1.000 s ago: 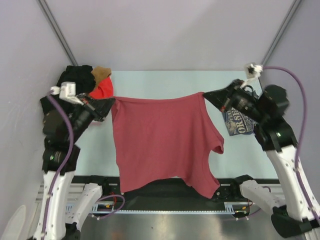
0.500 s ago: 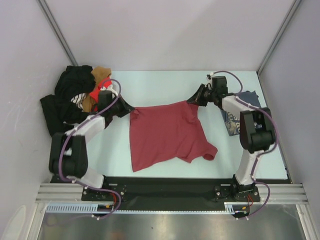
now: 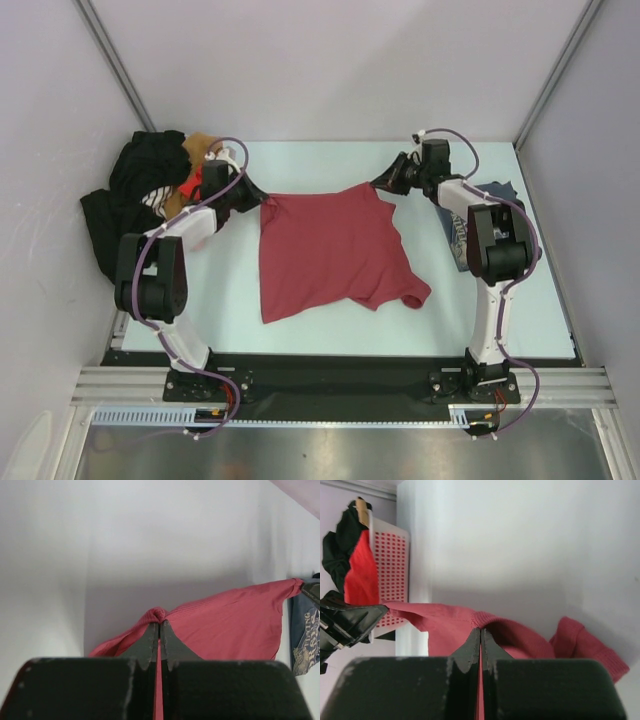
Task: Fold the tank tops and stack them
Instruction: Fold the tank top
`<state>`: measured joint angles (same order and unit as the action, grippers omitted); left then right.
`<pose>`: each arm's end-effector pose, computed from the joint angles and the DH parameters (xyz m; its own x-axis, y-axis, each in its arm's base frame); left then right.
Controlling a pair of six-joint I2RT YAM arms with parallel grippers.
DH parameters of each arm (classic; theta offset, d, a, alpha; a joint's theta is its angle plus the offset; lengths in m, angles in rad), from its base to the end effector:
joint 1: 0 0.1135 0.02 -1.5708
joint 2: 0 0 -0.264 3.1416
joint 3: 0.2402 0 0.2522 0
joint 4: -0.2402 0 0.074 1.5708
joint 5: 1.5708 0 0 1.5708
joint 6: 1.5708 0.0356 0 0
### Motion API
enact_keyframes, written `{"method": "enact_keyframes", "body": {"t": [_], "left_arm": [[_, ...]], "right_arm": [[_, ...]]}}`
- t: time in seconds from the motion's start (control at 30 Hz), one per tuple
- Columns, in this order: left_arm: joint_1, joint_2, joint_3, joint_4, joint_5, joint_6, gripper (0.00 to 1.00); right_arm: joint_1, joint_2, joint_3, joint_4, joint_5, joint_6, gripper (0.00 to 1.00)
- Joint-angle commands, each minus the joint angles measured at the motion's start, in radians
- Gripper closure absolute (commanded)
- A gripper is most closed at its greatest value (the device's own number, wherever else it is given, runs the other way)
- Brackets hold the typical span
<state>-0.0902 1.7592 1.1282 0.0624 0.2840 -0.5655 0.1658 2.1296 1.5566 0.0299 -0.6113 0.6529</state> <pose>0.3913 -0.0454 0.2185 -0.6251 -0.4599 -0.6306 -0.0158 0.8152 -0.5789 0.4766 0.1005 0.2016 -0.7814 0.3737 -0.4998 -0.1826 0.6290 0.7557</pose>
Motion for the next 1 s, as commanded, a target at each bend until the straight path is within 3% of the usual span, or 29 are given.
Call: {"method": "enact_keyframes", "body": {"t": [0.0,0.47,0.67,0.97], "left_arm": [[0.007,-0.027,-0.022,0.016,0.024,0.041,1.00],[0.004,-0.158,-0.220,0.019,0.020,0.092,0.99],[-0.005,-0.145,-0.255,0.025,0.046,0.102,0.98],[-0.031,-0.164,-0.265,-0.045,-0.023,0.121,0.98]], "right_arm": [[0.000,-0.049,-0.068,0.045,-0.015,-0.029,1.00],[0.012,-0.258,-0.355,0.079,0.039,-0.076,1.00],[0.047,-0.321,-0.438,0.041,0.105,-0.101,1.00],[0.063,-0.364,-0.573,0.090,0.168,-0.056,1.00]]}}
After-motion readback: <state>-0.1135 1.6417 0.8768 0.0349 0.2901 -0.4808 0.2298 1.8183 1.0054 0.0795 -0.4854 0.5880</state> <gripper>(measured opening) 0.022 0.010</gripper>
